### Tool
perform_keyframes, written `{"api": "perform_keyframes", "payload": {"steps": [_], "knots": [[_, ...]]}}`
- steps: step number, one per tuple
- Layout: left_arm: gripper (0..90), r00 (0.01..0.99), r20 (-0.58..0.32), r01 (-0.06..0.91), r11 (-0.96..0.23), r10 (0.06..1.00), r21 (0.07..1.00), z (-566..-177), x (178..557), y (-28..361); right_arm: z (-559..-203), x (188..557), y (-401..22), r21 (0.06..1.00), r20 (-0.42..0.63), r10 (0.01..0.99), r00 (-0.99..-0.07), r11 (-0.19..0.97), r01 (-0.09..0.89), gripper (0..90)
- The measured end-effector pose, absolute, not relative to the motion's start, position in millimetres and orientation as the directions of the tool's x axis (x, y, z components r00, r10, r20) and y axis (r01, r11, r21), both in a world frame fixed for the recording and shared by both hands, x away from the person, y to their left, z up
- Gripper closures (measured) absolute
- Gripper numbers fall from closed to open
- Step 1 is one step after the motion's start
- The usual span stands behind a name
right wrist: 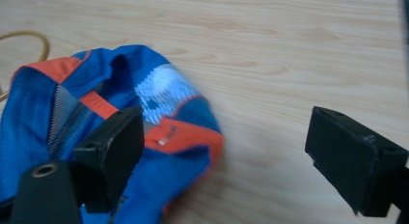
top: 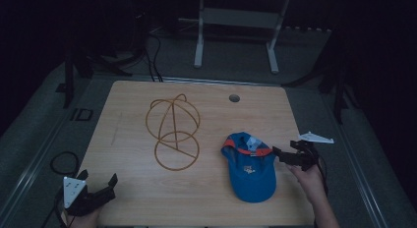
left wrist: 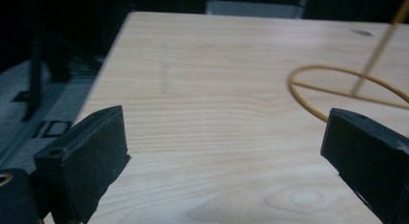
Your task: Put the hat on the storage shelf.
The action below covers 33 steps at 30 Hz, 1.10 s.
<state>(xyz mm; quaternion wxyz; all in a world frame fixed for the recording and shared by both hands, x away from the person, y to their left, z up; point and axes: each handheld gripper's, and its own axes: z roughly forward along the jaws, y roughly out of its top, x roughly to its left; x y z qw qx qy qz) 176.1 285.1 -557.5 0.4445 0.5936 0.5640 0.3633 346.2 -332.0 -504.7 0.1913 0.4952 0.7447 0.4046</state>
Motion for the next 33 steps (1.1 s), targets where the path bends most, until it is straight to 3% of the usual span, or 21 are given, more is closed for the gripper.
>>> {"api": "perform_keyframes", "payload": {"steps": [6,18,23,26,33], "knots": [[2.8,0.12,-0.075,0.348,0.028,0.99,0.937,-557.8,175.9,285.1,-509.4,371.3,-303.0,0.759,0.101,0.849,-0.518,0.271,0.592,23.8],[2.8,0.13,-0.068,0.348,0.019,0.989,0.937,-559.2,174.8,287.2,-537.0,406.7,-253.4,0.676,0.063,0.836,-0.545,0.366,0.64,25.0],[2.8,0.12,-0.076,0.351,0.029,0.99,0.936,-560.1,174.7,289.1,-547.5,408.8,-249.2,0.634,0.009,0.83,-0.558,0.427,0.645,31.4],[2.8,0.114,-0.074,0.353,0.029,0.991,0.935,-560.0,174.4,289.4,-551.3,407.3,-248.0,0.63,-0.024,0.823,-0.567,0.453,0.631,38.5],[2.8,0.122,-0.064,0.372,0.015,0.99,0.928,-561.0,175.6,287.8,-547.3,402.0,-239.2,0.617,-0.075,0.788,-0.612,0.518,0.592,72.6]]}}
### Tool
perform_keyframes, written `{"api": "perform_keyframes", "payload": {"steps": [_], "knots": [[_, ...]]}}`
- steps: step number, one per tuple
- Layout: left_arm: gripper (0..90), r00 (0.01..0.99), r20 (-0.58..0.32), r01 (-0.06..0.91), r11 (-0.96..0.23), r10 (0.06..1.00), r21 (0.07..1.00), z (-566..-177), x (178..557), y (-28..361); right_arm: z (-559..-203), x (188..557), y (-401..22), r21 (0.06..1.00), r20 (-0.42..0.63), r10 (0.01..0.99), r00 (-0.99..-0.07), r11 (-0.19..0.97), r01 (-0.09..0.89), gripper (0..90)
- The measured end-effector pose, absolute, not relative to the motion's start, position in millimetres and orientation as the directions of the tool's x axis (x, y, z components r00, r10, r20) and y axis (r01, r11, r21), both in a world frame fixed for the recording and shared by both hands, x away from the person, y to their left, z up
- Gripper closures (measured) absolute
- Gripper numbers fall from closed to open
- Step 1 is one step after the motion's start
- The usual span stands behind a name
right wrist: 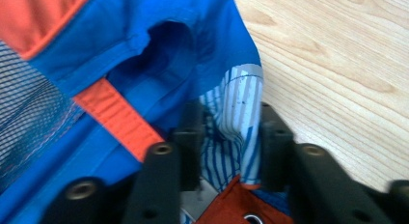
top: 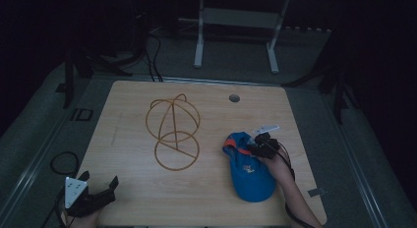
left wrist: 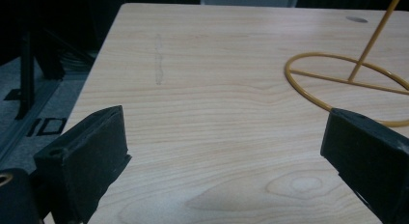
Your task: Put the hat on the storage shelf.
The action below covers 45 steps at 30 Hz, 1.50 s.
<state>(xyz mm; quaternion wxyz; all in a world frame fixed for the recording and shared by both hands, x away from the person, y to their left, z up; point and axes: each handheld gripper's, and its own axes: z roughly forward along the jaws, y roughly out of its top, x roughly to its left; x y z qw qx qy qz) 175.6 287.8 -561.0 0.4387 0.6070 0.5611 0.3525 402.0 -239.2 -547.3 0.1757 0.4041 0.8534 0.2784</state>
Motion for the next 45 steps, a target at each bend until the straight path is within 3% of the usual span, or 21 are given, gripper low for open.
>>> {"api": "perform_keyframes", "payload": {"steps": [2,5,16,23,38,45], "knots": [[2.8,0.121,-0.061,0.377,0.011,0.991,0.926,-561.0,175.4,288.6,-546.6,401.1,-236.6,0.609,-0.095,0.786,-0.611,0.531,0.589,82.0],[2.8,0.117,-0.072,0.375,0.023,0.991,0.927,-560.9,175.3,290.2,-544.1,399.9,-235.1,0.605,-0.091,0.786,-0.611,0.531,0.593,86.9],[2.8,0.12,-0.106,0.413,0.048,0.987,0.909,-558.3,176.5,290.0,-498.4,383.0,-240.5,0.712,-0.051,0.784,-0.618,0.463,0.528,87.6],[2.9,0.126,-0.077,0.428,0.016,0.989,0.903,-545.9,175.8,282.3,-464.7,372.3,-249.1,0.767,-0.06,0.785,-0.617,0.431,0.474,87.6],[2.9,0.337,-0.067,0.325,-0.049,0.939,0.944,-481.8,172.6,240.4,-418.2,349.3,-266.5,0.804,-0.091,0.758,-0.646,0.439,0.402,87.6],[2.9,0.446,-0.024,0.246,-0.097,0.895,0.965,-432.0,179.7,209.8,-404.7,336.0,-269.3,0.823,-0.08,0.737,-0.671,0.429,0.373,87.6]]}}
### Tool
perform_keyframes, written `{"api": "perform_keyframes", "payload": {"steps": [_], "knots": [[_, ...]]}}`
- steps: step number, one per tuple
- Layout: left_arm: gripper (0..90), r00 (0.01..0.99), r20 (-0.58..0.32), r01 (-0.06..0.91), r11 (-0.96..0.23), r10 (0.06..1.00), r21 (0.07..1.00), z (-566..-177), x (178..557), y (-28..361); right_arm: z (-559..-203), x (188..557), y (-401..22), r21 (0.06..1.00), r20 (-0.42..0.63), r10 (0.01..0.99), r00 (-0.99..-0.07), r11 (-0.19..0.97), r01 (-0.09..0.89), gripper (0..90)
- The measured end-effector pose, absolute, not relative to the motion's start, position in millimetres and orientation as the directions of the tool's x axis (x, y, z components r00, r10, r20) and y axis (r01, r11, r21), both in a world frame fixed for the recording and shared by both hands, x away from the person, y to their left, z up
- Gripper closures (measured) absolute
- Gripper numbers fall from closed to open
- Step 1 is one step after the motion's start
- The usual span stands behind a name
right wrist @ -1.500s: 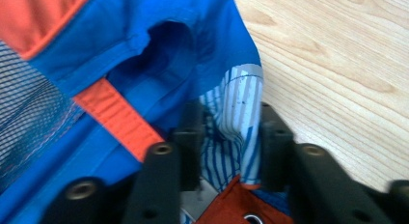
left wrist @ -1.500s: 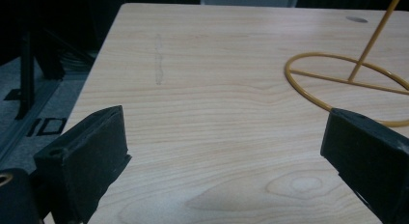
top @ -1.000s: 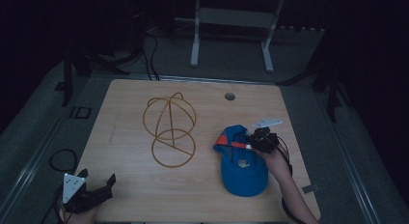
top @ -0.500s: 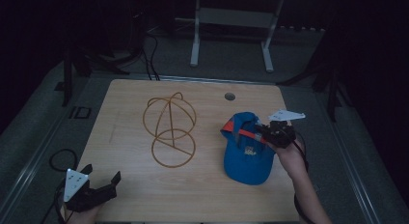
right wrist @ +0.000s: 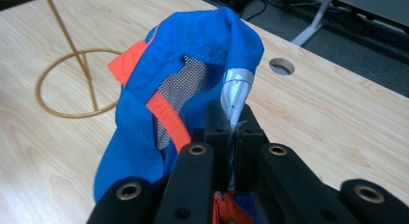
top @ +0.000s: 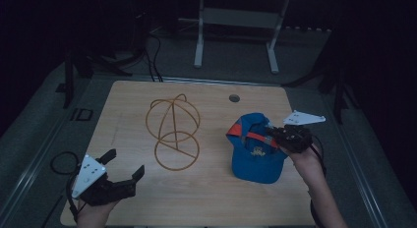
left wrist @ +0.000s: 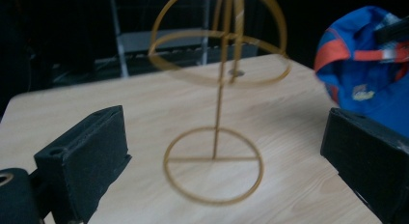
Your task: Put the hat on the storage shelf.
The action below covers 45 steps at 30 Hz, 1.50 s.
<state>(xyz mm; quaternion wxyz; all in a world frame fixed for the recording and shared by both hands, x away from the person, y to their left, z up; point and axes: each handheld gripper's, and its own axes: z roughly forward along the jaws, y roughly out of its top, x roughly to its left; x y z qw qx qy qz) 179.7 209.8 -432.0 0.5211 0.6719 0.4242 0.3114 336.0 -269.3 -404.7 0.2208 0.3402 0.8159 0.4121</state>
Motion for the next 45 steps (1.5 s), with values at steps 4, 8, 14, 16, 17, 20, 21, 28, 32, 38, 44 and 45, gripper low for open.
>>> {"api": "perform_keyframes", "payload": {"steps": [4,8,14,16,17,20,21,28,32,38,44,45], "knots": [[2.9,0.495,-0.007,0.219,-0.117,0.869,0.969,-415.5,189.4,193.3,-399.0,330.3,-267.0,0.825,-0.095,0.725,-0.682,0.441,0.354,87.6],[2.9,0.534,0.006,0.212,-0.14,0.845,0.967,-404.8,199.8,177.6,-393.5,324.6,-265.3,0.831,-0.089,0.714,-0.694,0.437,0.343,87.6],[2.9,0.589,0.026,0.189,-0.169,0.808,0.967,-386.7,213.0,152.0,-387.2,316.6,-261.0,0.83,-0.108,0.695,-0.711,0.457,0.321,87.6],[2.9,0.608,0.034,0.185,-0.183,0.793,0.966,-382.0,217.5,141.7,-385.3,314.8,-259.6,0.83,-0.111,0.69,-0.715,0.46,0.316,87.6],[2.9,0.618,0.033,0.186,-0.187,0.786,0.965,-380.3,219.7,136.0,-384.4,313.9,-259.0,0.832,-0.108,0.687,-0.719,0.458,0.314,87.6],[2.9,0.646,0.041,0.181,-0.206,0.762,0.962,-376.6,226.3,118.5,-382.6,311.2,-256.6,0.833,-0.111,0.681,-0.724,0.461,0.306,87.6],[2.9,0.657,0.042,0.182,-0.212,0.752,0.96,-375.9,228.7,113.1,-382.2,310.5,-256.0,0.833,-0.116,0.678,-0.726,0.464,0.301,87.6],[2.9,0.721,0.047,0.176,-0.248,0.692,0.953,-371.6,241.0,79.0,-381.5,304.6,-254.8,0.833,-0.112,0.667,-0.737,0.467,0.297,87.6],[3.0,0.746,0.037,0.182,-0.257,0.665,0.949,-374.5,251.0,60.0,-380.4,298.8,-250.8,0.829,-0.12,0.653,-0.748,0.48,0.286,87.6],[4.5,0.77,0.046,0.178,-0.284,0.636,0.942,-380.0,264.7,30.2,-380.9,292.9,-244.2,0.828,-0.131,0.631,-0.764,0.493,0.265,87.6],[6.6,0.781,0.05,0.195,-0.318,0.623,0.928,-389.8,279.9,11.3,-383.6,286.6,-241.4,0.828,-0.123,0.623,-0.772,0.493,0.266,87.6],[6.6,0.785,0.052,0.196,-0.327,0.617,0.924,-391.3,282.6,9.2,-383.7,285.5,-241.3,0.829,-0.123,0.622,-0.773,0.493,0.265,87.6]]}}
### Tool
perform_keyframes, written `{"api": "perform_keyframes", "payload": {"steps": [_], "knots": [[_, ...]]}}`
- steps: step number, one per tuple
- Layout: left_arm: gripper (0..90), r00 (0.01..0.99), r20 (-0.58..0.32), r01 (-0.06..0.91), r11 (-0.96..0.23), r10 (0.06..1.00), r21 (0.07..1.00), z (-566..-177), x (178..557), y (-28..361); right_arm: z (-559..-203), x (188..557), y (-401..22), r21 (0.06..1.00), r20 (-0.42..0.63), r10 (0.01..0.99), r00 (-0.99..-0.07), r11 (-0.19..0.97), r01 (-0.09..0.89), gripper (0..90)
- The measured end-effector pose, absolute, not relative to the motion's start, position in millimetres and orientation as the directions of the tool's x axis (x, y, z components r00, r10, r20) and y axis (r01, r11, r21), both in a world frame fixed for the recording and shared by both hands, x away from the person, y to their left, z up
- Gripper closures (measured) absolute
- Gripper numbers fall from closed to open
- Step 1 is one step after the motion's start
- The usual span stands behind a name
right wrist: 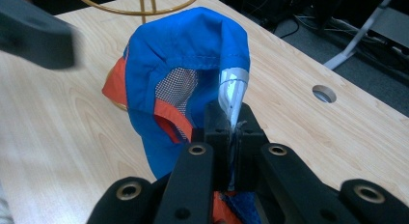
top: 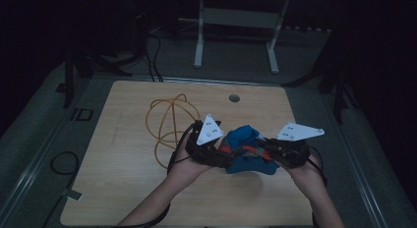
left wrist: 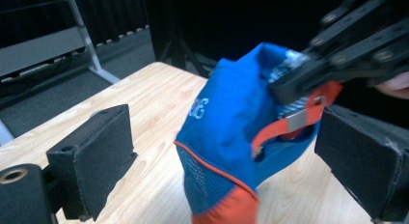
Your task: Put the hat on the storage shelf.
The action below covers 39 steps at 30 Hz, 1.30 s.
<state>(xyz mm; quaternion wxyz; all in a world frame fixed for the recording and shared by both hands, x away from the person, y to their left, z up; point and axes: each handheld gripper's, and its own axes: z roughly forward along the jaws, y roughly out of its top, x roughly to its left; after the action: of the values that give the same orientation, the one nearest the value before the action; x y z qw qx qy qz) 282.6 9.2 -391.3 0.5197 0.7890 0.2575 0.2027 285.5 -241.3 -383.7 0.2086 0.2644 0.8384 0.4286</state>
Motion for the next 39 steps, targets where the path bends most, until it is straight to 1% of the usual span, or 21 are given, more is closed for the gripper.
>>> {"api": "perform_keyframes", "payload": {"steps": [4,6,12,14,15,16,18,19,23,30,33,36,39], "knots": [[12.5,0.791,0.045,0.207,-0.335,0.611,0.919,-395.4,290.8,2.5,-384.0,283.3,-241.1,0.829,-0.122,0.618,-0.776,0.493,0.263,87.5],[15.1,0.806,0.046,0.203,-0.349,0.59,0.915,-396.8,294.4,-0.8,-384.2,283.1,-240.6,0.831,-0.118,0.614,-0.78,0.491,0.261,87.5],[28.3,0.826,0.073,0.193,-0.402,0.559,0.895,-402.8,301.1,-10.8,-384.6,281.2,-237.0,0.831,-0.12,0.603,-0.789,0.495,0.252,87.5],[39.5,0.84,0.072,0.179,-0.402,0.537,0.898,-404.4,300.9,-12.6,-384.4,280.4,-236.3,0.83,-0.123,0.601,-0.789,0.498,0.25,87.5],[41.3,0.845,0.076,0.174,-0.406,0.529,0.897,-404.6,300.9,-13.6,-384.4,280.5,-236.1,0.83,-0.124,0.603,-0.788,0.499,0.25,87.5],[45.0,0.847,0.078,0.167,-0.402,0.526,0.901,-404.6,300.6,-14.3,-384.4,280.7,-236.1,0.83,-0.123,0.602,-0.789,0.499,0.251,87.5],[58.0,0.85,0.061,0.171,-0.385,0.522,0.907,-403.8,300.8,-14.4,-384.5,280.8,-236.3,0.83,-0.122,0.605,-0.787,0.497,0.253,87.5],[62.8,0.854,0.052,0.173,-0.378,0.518,0.91,-403.6,301.2,-14.3,-384.7,280.8,-236.3,0.831,-0.119,0.604,-0.788,0.495,0.254,87.5],[87.1,0.851,0.07,0.167,-0.394,0.521,0.904,-403.8,300.2,-17.3,-385.8,280.7,-235.0,0.833,-0.118,0.606,-0.787,0.492,0.254,87.5],[89.1,0.832,0.094,0.168,-0.41,0.547,0.897,-400.4,297.9,-21.0,-386.4,280.1,-234.5,0.837,-0.116,0.614,-0.781,0.484,0.256,87.4],[89.2,0.828,0.123,0.144,-0.419,0.547,0.896,-397.1,295.0,-22.7,-386.0,278.3,-235.3,0.84,-0.121,0.622,-0.774,0.48,0.254,87.2],[89.3,0.815,0.15,0.119,-0.414,0.56,0.902,-392.9,290.8,-23.5,-383.4,275.2,-239.3,0.852,-0.105,0.626,-0.773,0.457,0.254,86.6],[89.2,0.819,0.155,0.102,-0.407,0.552,0.908,-389.3,289.1,-23.0,-380.0,270.2,-244.5,0.864,-0.094,0.63,-0.771,0.436,0.251,85.7]]}}
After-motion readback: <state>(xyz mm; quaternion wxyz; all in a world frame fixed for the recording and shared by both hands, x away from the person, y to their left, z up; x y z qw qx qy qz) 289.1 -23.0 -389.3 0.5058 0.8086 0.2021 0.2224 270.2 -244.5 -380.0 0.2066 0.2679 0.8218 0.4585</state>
